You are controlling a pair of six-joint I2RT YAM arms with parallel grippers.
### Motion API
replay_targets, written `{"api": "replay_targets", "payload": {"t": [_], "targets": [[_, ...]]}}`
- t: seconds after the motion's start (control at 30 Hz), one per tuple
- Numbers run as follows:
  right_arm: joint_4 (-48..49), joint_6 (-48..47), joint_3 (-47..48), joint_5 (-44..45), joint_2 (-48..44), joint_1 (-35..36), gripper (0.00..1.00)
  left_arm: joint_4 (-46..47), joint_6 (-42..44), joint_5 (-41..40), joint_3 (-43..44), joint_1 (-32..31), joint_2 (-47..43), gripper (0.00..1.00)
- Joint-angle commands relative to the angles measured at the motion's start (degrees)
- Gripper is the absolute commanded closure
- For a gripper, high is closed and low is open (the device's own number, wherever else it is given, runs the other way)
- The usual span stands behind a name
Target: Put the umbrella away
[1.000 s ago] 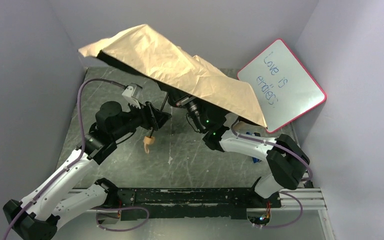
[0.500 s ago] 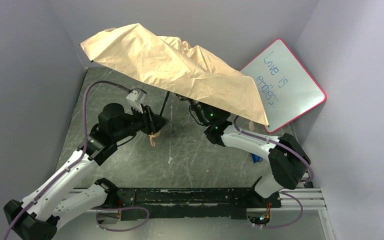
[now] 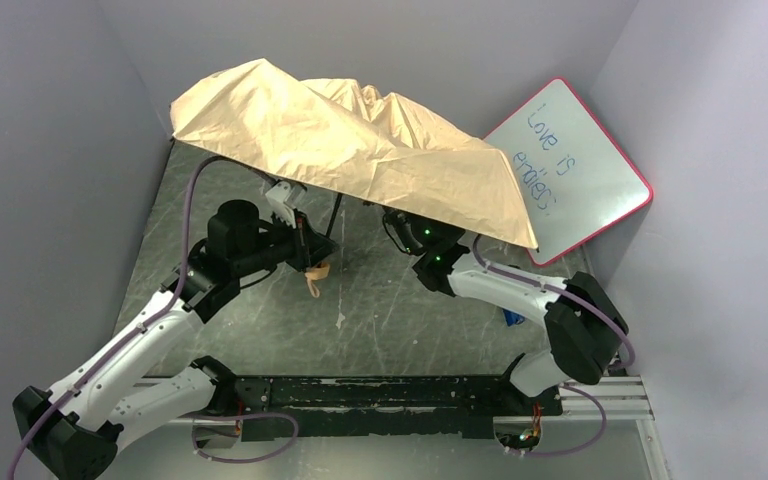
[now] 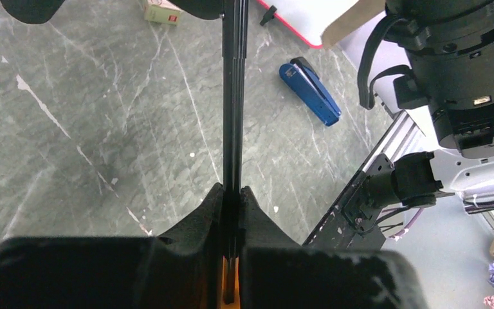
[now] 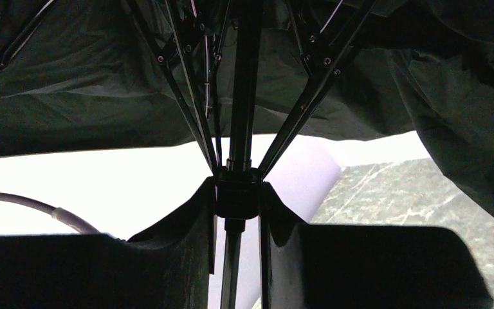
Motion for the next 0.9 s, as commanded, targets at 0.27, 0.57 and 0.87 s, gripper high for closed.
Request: {"api": "replay_targets", "payload": {"t": [0.27, 0.57, 0.87], "targets": [[-8.22, 7.58, -9.42, 5.87, -3.29, 10.35, 1.00, 3.11, -1.34, -8.39, 7.89, 0.12, 4.39, 0.95], [-7.33, 13.60, -13.17, 10.36, -5.03, 11.20, 1.00, 2.53, -0.09, -7.83, 8.74, 0.13, 4.46, 0.95], [-0.55, 8.23, -8.01, 17.25, -4.59, 11.04, 1.00, -2.98, 1.00, -3.94, 8.10, 0.12, 2.79, 0.36]]}}
